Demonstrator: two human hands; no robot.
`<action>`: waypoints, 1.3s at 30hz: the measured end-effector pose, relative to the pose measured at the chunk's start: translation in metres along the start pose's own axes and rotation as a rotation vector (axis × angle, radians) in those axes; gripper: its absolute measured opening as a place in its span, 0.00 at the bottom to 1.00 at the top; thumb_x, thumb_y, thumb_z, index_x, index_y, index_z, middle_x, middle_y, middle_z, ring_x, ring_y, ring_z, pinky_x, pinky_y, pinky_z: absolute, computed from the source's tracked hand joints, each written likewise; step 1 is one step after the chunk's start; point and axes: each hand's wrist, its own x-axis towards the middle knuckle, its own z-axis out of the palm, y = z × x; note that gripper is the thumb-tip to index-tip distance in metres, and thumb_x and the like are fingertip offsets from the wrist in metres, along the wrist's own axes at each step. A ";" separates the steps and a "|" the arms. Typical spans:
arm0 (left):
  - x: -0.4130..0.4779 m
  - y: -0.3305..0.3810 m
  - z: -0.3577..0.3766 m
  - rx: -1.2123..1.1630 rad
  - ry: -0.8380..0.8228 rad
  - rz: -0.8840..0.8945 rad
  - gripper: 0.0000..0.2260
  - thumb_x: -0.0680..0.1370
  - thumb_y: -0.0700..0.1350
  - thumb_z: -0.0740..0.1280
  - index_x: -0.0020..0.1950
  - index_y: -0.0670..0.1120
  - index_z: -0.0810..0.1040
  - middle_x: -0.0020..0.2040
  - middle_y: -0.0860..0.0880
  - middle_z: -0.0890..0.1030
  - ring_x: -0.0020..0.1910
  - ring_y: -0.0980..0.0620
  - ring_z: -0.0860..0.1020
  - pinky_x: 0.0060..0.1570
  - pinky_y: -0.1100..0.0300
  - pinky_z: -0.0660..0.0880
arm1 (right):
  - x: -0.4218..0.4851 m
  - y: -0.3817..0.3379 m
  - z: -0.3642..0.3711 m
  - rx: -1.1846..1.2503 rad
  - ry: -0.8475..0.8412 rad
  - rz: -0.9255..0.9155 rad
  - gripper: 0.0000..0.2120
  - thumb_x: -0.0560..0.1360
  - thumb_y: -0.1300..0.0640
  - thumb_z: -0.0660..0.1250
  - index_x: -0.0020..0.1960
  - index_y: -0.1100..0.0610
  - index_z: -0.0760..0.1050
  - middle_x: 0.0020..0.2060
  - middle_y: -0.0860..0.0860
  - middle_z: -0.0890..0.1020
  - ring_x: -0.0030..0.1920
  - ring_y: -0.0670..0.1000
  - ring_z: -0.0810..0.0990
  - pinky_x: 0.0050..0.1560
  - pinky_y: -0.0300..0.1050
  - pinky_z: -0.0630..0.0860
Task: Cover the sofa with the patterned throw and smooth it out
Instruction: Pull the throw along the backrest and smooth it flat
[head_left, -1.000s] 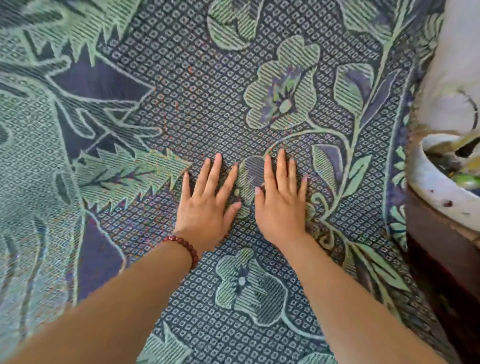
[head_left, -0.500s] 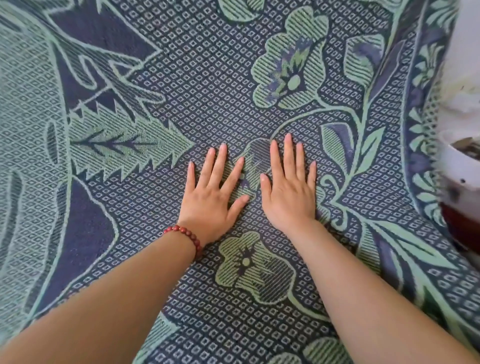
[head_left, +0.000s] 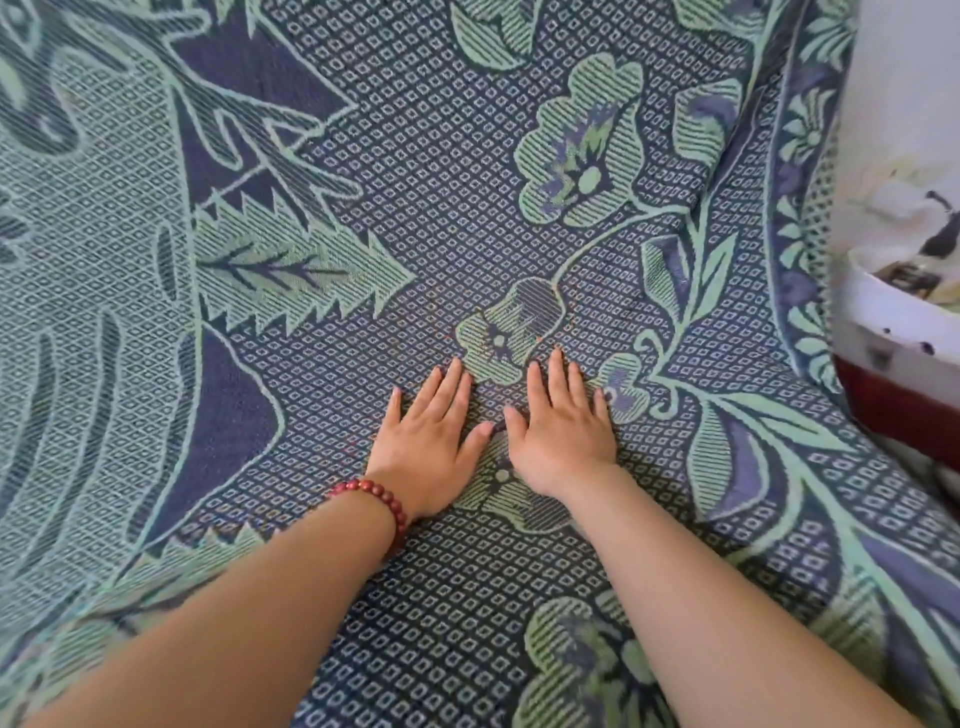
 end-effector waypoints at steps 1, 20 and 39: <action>0.004 0.001 0.003 0.001 -0.004 0.002 0.30 0.79 0.62 0.37 0.76 0.50 0.35 0.75 0.56 0.33 0.73 0.58 0.34 0.72 0.49 0.35 | 0.005 0.005 0.002 -0.001 -0.032 -0.003 0.30 0.80 0.42 0.39 0.77 0.53 0.36 0.75 0.52 0.34 0.75 0.51 0.34 0.74 0.56 0.37; -0.022 0.002 0.006 0.046 -0.131 0.002 0.26 0.81 0.55 0.38 0.76 0.48 0.36 0.76 0.53 0.35 0.74 0.55 0.35 0.72 0.51 0.35 | -0.018 -0.038 0.009 0.035 -0.181 -0.034 0.29 0.82 0.48 0.41 0.77 0.60 0.38 0.76 0.55 0.36 0.76 0.55 0.38 0.75 0.54 0.41; -0.054 -0.028 -0.014 0.065 -0.056 -0.115 0.27 0.81 0.57 0.39 0.77 0.48 0.40 0.77 0.54 0.39 0.75 0.57 0.38 0.71 0.51 0.34 | -0.028 -0.069 -0.002 0.129 -0.214 -0.102 0.27 0.82 0.49 0.40 0.77 0.59 0.40 0.77 0.52 0.39 0.76 0.54 0.42 0.75 0.55 0.46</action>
